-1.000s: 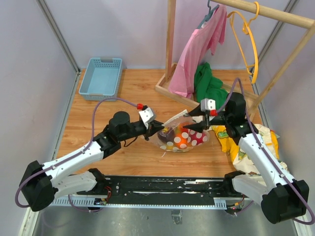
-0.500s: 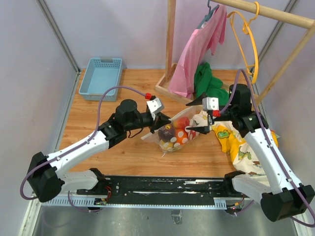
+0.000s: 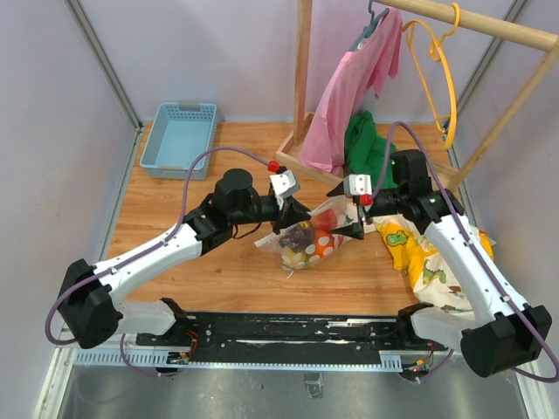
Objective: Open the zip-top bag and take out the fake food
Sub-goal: Unzip the zipper food storage bag at the center of the board.
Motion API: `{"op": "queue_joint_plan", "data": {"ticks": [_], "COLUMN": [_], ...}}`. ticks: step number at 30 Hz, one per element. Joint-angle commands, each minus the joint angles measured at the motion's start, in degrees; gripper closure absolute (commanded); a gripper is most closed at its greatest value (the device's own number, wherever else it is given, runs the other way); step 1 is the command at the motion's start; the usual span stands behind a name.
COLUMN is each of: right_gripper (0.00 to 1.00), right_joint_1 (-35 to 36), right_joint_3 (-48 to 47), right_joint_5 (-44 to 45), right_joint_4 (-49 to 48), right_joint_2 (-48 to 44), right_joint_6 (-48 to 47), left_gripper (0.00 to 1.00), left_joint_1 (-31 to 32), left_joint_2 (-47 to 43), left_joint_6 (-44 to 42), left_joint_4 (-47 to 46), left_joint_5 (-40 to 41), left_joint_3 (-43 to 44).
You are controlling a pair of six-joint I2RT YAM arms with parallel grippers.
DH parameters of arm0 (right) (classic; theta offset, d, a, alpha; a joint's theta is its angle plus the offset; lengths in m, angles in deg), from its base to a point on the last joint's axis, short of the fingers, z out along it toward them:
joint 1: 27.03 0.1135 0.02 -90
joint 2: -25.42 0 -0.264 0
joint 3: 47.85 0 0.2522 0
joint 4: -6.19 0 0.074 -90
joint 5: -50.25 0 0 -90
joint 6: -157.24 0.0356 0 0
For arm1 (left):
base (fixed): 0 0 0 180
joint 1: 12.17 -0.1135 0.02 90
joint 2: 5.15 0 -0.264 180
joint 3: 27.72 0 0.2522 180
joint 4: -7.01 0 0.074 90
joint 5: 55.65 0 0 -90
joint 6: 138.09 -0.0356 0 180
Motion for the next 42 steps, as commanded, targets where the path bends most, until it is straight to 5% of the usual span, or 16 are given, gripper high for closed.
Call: {"op": "queue_joint_plan", "data": {"ticks": [1,12,30,42], "right_gripper": [0.13,0.35,0.98,0.99], "right_joint_1": [2.6,4.5,5.3,4.2], "right_joint_3": [-2.6,-2.7,-2.7,-2.5], "right_joint_5": [2.8,5.5,6.2,6.5], "right_joint_4": [1.1,0.9,2.3,1.4], "right_joint_2": [0.8,3.3,2.5,1.2], "right_joint_6": [-3.1,-5.7,-7.7,-5.9], "left_gripper": [1.0,1.0,1.0,1.0], "left_joint_1": [-0.1,0.9,1.4,1.4], "left_joint_2": [1.3,3.7,4.4,1.6], "left_joint_6": [-0.4,-1.3,-3.6,-7.0], "left_joint_4": [-1.3,-0.4,2.3,7.1], "left_joint_5": [-3.7,-5.9,-4.9,0.0], "left_joint_3": [2.9,4.9,6.1,5.2]}}
